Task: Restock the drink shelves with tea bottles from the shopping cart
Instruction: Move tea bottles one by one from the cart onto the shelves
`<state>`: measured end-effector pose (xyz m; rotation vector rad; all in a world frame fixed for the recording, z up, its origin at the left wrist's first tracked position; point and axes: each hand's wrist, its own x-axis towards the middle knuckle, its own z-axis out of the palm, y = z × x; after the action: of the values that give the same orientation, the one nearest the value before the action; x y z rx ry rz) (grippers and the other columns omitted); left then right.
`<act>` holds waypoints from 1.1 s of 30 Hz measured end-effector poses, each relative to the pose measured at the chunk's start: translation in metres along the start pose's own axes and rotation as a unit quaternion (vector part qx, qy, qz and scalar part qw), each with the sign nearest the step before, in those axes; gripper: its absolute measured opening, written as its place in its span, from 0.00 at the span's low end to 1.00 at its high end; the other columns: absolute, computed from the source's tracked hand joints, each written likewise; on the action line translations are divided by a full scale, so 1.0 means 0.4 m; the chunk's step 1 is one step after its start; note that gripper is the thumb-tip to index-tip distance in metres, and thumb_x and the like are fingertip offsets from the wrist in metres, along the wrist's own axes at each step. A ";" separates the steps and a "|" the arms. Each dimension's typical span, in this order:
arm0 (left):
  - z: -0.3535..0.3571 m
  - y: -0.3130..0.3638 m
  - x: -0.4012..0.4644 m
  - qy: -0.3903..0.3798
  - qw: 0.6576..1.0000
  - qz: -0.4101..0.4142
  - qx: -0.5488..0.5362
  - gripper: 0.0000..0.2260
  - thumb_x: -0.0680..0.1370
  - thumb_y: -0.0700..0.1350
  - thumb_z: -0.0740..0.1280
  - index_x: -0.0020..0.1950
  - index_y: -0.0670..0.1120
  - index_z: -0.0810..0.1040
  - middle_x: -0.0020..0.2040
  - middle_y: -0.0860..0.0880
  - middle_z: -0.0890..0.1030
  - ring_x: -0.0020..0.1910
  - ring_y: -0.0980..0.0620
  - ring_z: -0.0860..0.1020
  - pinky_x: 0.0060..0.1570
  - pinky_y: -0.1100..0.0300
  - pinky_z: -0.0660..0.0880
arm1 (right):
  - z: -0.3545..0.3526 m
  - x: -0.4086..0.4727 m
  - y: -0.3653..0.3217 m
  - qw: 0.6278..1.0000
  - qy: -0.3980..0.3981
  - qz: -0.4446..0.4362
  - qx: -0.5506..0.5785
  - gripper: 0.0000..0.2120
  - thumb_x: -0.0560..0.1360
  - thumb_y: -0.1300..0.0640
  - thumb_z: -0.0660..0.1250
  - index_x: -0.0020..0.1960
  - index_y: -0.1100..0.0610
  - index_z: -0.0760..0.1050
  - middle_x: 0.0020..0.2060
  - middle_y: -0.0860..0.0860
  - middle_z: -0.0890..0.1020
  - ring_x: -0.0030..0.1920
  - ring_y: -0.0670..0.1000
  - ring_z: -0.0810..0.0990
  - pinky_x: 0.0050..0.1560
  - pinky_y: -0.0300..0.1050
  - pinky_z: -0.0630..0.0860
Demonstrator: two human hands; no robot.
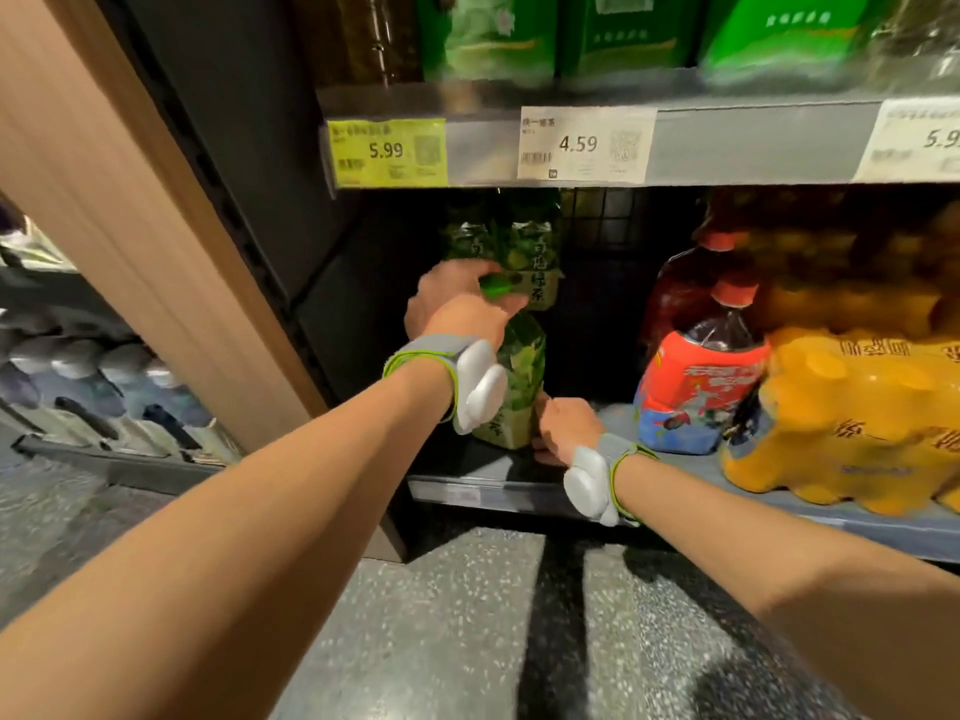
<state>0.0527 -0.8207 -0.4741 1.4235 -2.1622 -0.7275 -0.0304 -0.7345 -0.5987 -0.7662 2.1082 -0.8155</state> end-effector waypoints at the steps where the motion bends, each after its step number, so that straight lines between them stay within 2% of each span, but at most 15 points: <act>1: 0.007 -0.011 -0.003 0.003 1.000 0.001 -0.022 0.19 0.68 0.59 0.74 0.59 0.61 0.79 0.53 0.52 0.82 0.54 0.47 0.80 0.51 0.60 0.76 | -0.012 -0.007 -0.003 0.999 0.021 -0.017 -0.039 0.16 0.82 0.55 0.51 0.42 0.60 0.72 0.54 0.65 0.79 0.55 0.63 0.78 0.59 0.51 0.75; 2: 0.009 -0.021 -0.003 0.003 0.999 0.008 -0.053 0.19 0.68 0.59 0.74 0.58 0.60 0.80 0.52 0.52 0.83 0.52 0.48 0.80 0.53 0.59 0.77 | -0.025 -0.018 -0.015 0.996 0.040 -0.032 -0.069 0.14 0.81 0.54 0.53 0.46 0.59 0.74 0.56 0.62 0.79 0.57 0.62 0.77 0.57 0.46 0.74; 3: 0.015 -0.035 -0.004 -0.002 0.995 0.016 -0.094 0.19 0.67 0.58 0.75 0.57 0.57 0.81 0.50 0.52 0.83 0.51 0.50 0.81 0.54 0.58 0.78 | -0.034 -0.022 -0.016 0.993 0.050 -0.051 -0.093 0.14 0.80 0.52 0.56 0.54 0.59 0.75 0.58 0.59 0.78 0.60 0.60 0.76 0.57 0.46 0.72; 4: 0.018 -0.049 -0.008 -0.002 0.991 0.023 -0.130 0.19 0.67 0.58 0.75 0.56 0.55 0.81 0.49 0.52 0.84 0.50 0.51 0.81 0.54 0.57 0.78 | -0.044 -0.030 -0.020 0.990 0.055 -0.067 -0.109 0.17 0.79 0.51 0.59 0.62 0.59 0.72 0.60 0.57 0.78 0.61 0.59 0.75 0.58 0.45 0.71; 5: 0.021 -0.065 -0.011 -0.001 0.988 0.030 -0.153 0.19 0.68 0.57 0.75 0.57 0.53 0.82 0.49 0.51 0.84 0.50 0.52 0.81 0.55 0.58 0.77 | -0.054 -0.033 -0.026 0.986 0.058 -0.089 -0.126 0.20 0.78 0.51 0.61 0.66 0.59 0.69 0.60 0.56 0.78 0.60 0.58 0.76 0.58 0.46 0.71; 9: 0.039 -0.129 -0.027 -0.032 0.987 0.023 -0.156 0.21 0.73 0.57 0.70 0.62 0.50 0.77 0.57 0.50 0.81 0.58 0.51 0.78 0.60 0.60 0.73 | -0.091 -0.044 -0.069 0.978 0.062 -0.147 -0.133 0.25 0.73 0.53 0.67 0.67 0.58 0.65 0.57 0.55 0.77 0.55 0.57 0.78 0.56 0.51 0.76; 12: 0.056 -0.160 -0.036 -0.100 0.985 -0.020 -0.137 0.23 0.75 0.60 0.66 0.68 0.54 0.70 0.63 0.51 0.78 0.63 0.49 0.75 0.58 0.64 0.67 | -0.112 -0.052 -0.109 0.972 0.072 -0.178 -0.136 0.31 0.70 0.52 0.71 0.69 0.56 0.62 0.59 0.55 0.74 0.58 0.56 0.76 0.58 0.54 0.76; 14: 0.071 -0.174 -0.042 -0.118 0.977 -0.044 -0.172 0.24 0.75 0.60 0.65 0.70 0.56 0.68 0.64 0.50 0.77 0.65 0.47 0.74 0.62 0.62 0.67 | -0.126 -0.057 -0.138 0.965 0.062 -0.199 -0.159 0.35 0.71 0.53 0.71 0.72 0.55 0.59 0.62 0.54 0.73 0.60 0.56 0.75 0.59 0.51 0.75; 16: 0.084 -0.184 -0.050 -0.102 0.970 -0.055 -0.213 0.24 0.75 0.59 0.65 0.71 0.57 0.68 0.65 0.49 0.76 0.65 0.46 0.74 0.66 0.57 0.69 | -0.139 -0.057 -0.169 0.961 0.034 -0.218 -0.165 0.35 0.71 0.51 0.70 0.74 0.54 0.59 0.63 0.53 0.74 0.62 0.54 0.75 0.62 0.49 0.74; 20: 0.101 -0.217 -0.065 -0.102 0.976 -0.071 -0.179 0.24 0.79 0.52 0.62 0.74 0.57 0.62 0.70 0.47 0.72 0.68 0.44 0.71 0.62 0.62 0.65 | -0.144 -0.061 -0.199 0.957 0.020 -0.228 -0.178 0.32 0.73 0.44 0.68 0.72 0.55 0.64 0.66 0.52 0.75 0.65 0.54 0.74 0.61 0.40 0.70; 22: 0.118 -0.231 -0.078 -0.142 0.980 -0.072 -0.123 0.28 0.79 0.48 0.62 0.77 0.56 0.56 0.73 0.45 0.67 0.70 0.42 0.67 0.65 0.59 0.65 | -0.134 -0.052 -0.197 0.959 0.026 -0.216 -0.179 0.35 0.73 0.44 0.68 0.74 0.56 0.60 0.68 0.53 0.72 0.67 0.55 0.72 0.60 0.40 0.69; 26: 0.187 -0.253 -0.058 -0.178 0.974 -0.114 -0.078 0.43 0.71 0.54 0.69 0.78 0.50 0.47 0.75 0.43 0.63 0.73 0.42 0.64 0.70 0.53 0.65 | -0.109 -0.015 -0.191 0.973 0.019 -0.193 -0.126 0.40 0.73 0.43 0.69 0.77 0.52 0.53 0.72 0.53 0.67 0.70 0.55 0.68 0.66 0.43 0.67; 29: 0.242 -0.242 -0.012 -0.151 0.962 -0.187 -0.132 0.46 0.68 0.53 0.75 0.78 0.46 0.52 0.74 0.43 0.64 0.72 0.43 0.65 0.70 0.52 0.66 | -0.098 0.023 -0.214 0.970 0.027 -0.191 -0.150 0.39 0.74 0.43 0.67 0.77 0.50 0.49 0.73 0.54 0.64 0.72 0.56 0.65 0.68 0.45 0.65; 31: 0.277 -0.233 0.017 -0.107 0.952 -0.227 -0.176 0.43 0.68 0.53 0.75 0.76 0.44 0.58 0.72 0.43 0.68 0.71 0.44 0.68 0.68 0.51 0.67 | -0.090 0.049 -0.230 0.968 0.027 -0.183 -0.169 0.39 0.75 0.43 0.64 0.78 0.49 0.46 0.74 0.55 0.62 0.73 0.58 0.63 0.69 0.47 0.64; 33: 0.297 -0.229 0.032 -0.059 0.954 -0.242 -0.165 0.39 0.66 0.55 0.76 0.72 0.43 0.65 0.67 0.43 0.73 0.66 0.44 0.72 0.64 0.51 0.71 | -0.083 0.069 -0.235 0.966 0.026 -0.190 -0.177 0.38 0.76 0.42 0.62 0.78 0.48 0.44 0.76 0.55 0.58 0.74 0.59 0.61 0.69 0.48 0.64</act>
<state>0.0371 -0.8411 -0.6226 1.7704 -1.6657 -1.3099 -0.0480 -0.8028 -0.5229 -1.3833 2.2165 -0.6613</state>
